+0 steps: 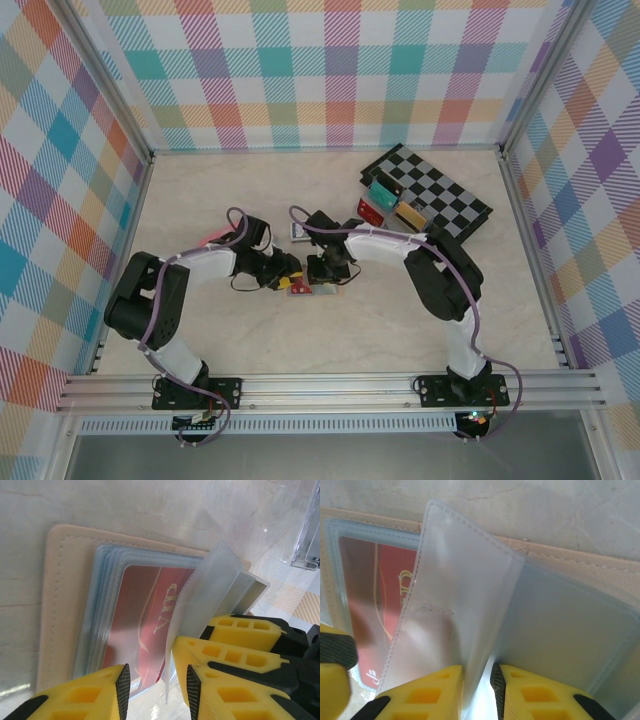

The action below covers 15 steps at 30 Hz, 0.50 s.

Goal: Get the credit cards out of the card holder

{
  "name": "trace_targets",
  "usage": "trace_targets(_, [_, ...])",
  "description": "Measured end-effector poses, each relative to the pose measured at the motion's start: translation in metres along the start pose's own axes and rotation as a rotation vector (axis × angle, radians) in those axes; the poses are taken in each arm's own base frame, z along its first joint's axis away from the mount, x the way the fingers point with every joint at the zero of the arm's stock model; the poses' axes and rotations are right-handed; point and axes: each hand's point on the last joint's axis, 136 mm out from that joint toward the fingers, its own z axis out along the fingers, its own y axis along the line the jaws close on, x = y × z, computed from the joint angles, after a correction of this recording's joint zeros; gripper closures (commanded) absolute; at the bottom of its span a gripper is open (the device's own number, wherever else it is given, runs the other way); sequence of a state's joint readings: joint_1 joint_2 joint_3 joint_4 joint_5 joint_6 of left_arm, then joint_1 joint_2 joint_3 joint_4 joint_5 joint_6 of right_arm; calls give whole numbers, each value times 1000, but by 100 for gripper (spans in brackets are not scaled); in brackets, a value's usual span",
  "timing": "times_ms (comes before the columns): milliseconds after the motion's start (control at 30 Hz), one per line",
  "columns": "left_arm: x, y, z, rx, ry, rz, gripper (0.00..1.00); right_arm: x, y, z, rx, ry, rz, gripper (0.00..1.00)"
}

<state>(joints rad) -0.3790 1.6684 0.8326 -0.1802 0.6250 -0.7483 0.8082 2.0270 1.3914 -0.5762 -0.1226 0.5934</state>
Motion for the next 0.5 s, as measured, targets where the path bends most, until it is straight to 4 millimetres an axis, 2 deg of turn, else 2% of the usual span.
trace_targets(333, [-1,-5,9,27,14,-25,62,2,0,-4,-74,-29,31,75])
trace_targets(500, [-3,-9,13,55,21,-34,62,6,-2,-7,-90,-33,44,69])
